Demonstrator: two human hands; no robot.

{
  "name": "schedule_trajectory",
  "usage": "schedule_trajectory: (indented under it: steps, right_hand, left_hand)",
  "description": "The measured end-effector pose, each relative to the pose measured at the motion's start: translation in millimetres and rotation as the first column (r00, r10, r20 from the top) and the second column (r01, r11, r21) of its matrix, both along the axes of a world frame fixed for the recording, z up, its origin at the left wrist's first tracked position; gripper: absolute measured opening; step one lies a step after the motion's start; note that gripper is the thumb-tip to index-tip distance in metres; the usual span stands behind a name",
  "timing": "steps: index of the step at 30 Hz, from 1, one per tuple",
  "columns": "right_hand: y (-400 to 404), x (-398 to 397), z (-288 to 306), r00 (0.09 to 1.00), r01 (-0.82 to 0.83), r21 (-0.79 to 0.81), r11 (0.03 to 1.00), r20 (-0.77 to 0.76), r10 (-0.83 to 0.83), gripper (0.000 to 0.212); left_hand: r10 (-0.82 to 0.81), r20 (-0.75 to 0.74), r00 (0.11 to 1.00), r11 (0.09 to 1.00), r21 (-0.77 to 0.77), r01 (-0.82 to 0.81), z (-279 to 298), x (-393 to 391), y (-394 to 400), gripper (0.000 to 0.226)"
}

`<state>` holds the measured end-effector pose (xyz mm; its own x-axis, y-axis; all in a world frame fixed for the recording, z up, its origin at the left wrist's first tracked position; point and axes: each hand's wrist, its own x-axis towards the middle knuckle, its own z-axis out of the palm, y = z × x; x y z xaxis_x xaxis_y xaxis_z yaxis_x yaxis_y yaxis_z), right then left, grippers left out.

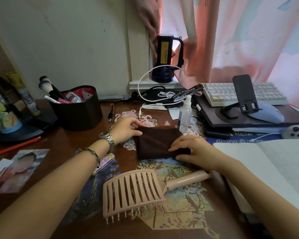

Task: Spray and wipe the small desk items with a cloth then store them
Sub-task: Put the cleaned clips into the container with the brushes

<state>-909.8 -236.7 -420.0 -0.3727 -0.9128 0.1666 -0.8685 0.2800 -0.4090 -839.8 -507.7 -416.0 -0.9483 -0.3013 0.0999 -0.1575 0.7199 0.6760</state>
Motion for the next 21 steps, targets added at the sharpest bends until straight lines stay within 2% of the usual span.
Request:
schedule_trajectory:
  steps: [5, 8, 11, 13, 15, 17, 21]
  right_hand:
    - [-2, 9, 10, 0.995, 0.012, 0.127, 0.992, -0.100, 0.001, 0.032]
    - [1, 20, 15, 0.989, 0.035, 0.108, 0.994, -0.148, -0.018, 0.031]
    - [11, 33, 23, 0.992, 0.013, 0.023, 1.000, -0.123, -0.011, 0.027]
    - [20, 44, 29, 0.997, -0.044, 0.029, 0.999, -0.056, 0.045, 0.031]
    - [27, 55, 32, 0.996, -0.093, 0.095, 0.991, -0.002, 0.094, 0.039]
    - [31, 64, 28, 0.993, -0.111, 0.163, 0.980, -0.019, 0.116, 0.038]
    - [33, 76, 17, 0.998, -0.069, 0.156, 0.985, 0.009, 0.068, 0.032]
  left_hand:
    - [-0.049, 0.036, 0.998, 0.974, -0.221, 0.056, 14, 9, 6, 0.029]
    - [-0.062, 0.060, 0.996, 0.935, -0.346, 0.079, 28, 25, 10, 0.028]
    - [-0.041, 0.111, 0.993, 0.819, -0.565, 0.097, 43, 48, 11, 0.024]
    - [-0.026, 0.132, 0.991, 0.729, -0.675, 0.109, 52, 65, 9, 0.025]
    - [-0.007, 0.138, 0.990, 0.676, -0.729, 0.106, 56, 82, 7, 0.025]
    - [0.017, 0.131, 0.991, 0.652, -0.753, 0.088, 56, 101, 4, 0.026]
    - [0.058, 0.121, 0.991, 0.672, -0.739, 0.051, 47, 140, 0, 0.025]
